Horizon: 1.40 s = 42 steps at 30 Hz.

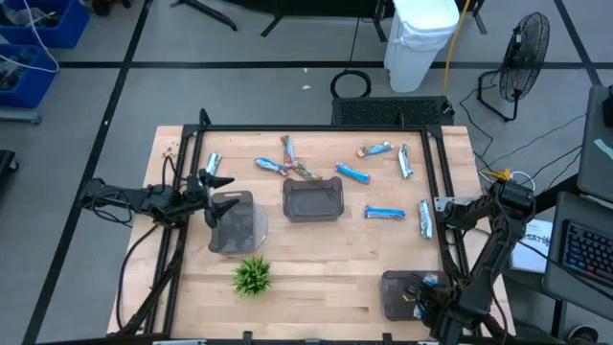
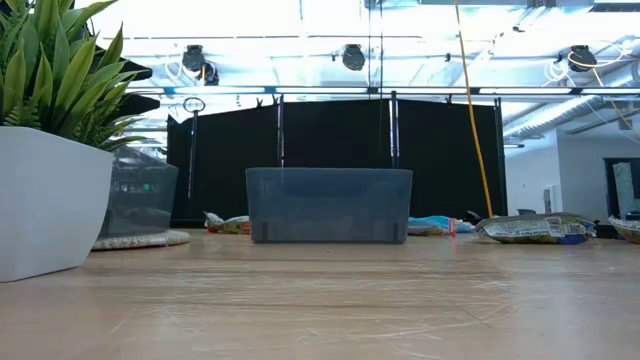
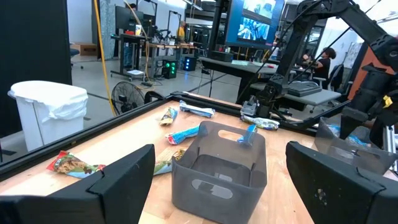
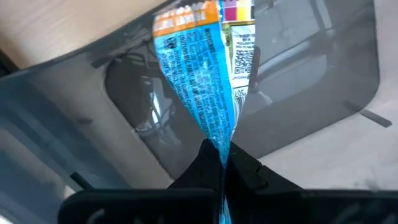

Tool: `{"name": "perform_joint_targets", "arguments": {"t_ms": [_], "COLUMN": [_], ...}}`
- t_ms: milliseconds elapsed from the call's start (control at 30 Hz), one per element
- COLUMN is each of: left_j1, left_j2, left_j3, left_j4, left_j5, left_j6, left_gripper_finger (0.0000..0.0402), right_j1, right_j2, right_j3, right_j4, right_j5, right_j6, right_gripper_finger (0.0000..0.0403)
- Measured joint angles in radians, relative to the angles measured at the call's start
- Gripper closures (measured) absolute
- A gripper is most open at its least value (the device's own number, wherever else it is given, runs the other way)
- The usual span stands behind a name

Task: Pick and place Granola Bars by type
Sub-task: Put the orange granola bar into the bottom black bin

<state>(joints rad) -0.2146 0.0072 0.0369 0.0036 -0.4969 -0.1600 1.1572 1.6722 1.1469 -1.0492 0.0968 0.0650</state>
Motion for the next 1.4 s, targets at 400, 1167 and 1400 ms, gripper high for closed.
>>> {"name": "perform_joint_targets", "arguments": {"t_ms": [400,1167,1400], "left_j1": [0.000,0.000,0.000], "left_j2": [0.000,0.000,0.000], "left_j3": [0.000,0.000,0.000], "left_j4": [0.000,0.000,0.000], "left_j5": [0.000,0.000,0.000], "left_j6": [0.000,0.000,0.000], "left_gripper_finger": [0.0041,0.0041,0.0041], "right_j1": [-0.051,-0.086,-0.142], "right_j2": [0.000,-0.052,-0.112], "right_j3": [0.000,0.052,0.141], "right_j4": [0.004,-0.077,-0.113], "right_j5": [-0.121,-0.073,-0.064], "right_j6": [0.002,0.046,0.133], "right_gripper_finger": [0.0382,0.0206,0.0202]}}
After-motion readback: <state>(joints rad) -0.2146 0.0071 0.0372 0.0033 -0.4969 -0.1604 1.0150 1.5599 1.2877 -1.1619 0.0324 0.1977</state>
